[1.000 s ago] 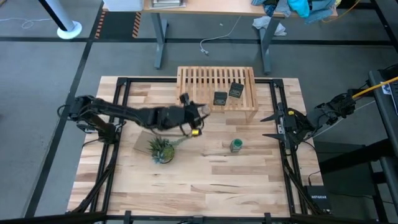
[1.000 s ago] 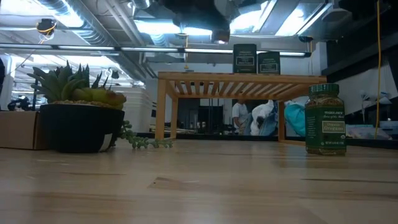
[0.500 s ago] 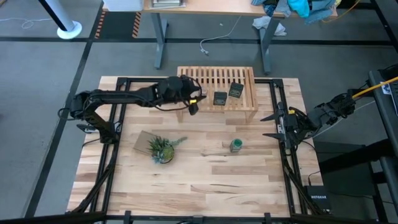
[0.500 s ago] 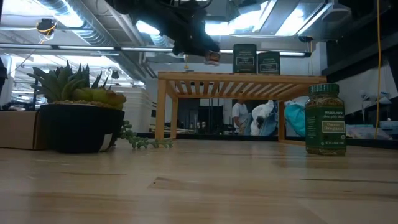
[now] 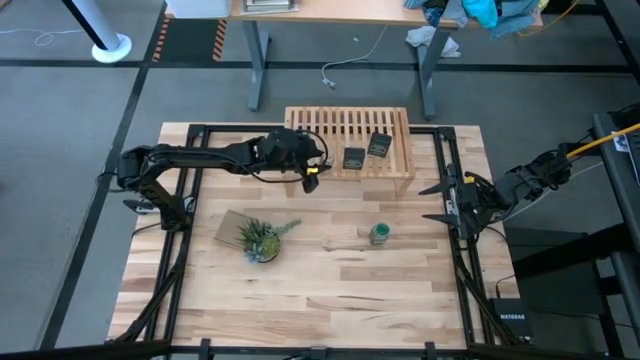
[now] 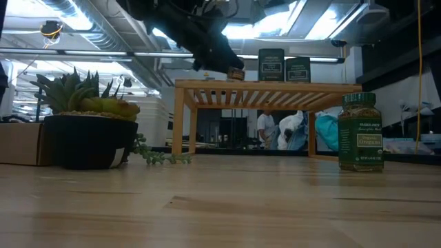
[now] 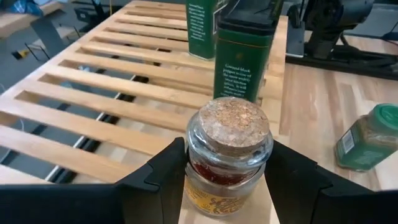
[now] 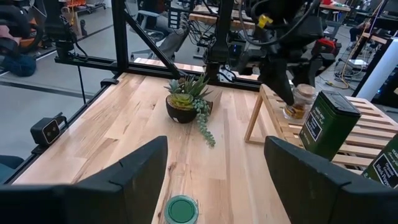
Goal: Shelf spices
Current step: Put the transparent seasoning bottle on the shelf
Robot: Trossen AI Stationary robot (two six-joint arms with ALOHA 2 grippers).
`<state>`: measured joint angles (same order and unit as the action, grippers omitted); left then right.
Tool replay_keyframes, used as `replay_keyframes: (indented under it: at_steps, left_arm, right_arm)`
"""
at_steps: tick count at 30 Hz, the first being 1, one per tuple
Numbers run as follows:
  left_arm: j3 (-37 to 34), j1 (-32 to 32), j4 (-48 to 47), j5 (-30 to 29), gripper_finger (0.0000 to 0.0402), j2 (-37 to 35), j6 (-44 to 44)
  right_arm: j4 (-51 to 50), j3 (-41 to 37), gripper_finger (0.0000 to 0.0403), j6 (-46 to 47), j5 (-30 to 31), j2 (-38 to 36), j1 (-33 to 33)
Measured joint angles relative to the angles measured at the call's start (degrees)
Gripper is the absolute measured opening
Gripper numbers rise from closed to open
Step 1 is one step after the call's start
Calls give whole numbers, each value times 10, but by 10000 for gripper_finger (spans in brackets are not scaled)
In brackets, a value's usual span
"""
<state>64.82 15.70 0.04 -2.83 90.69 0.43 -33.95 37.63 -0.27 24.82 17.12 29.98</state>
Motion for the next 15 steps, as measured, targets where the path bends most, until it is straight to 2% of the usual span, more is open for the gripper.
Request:
replay_keyframes:
  at_steps: [12, 15]
  left_arm:
    - [0, 0, 26, 0, 173, 15, 12]
    - [0, 0, 25, -1, 207, 15, 19]
  right_arm:
    - [-2, 0, 273, 0, 0, 0, 0]
    - [-3, 0, 273, 0, 0, 0, 0]
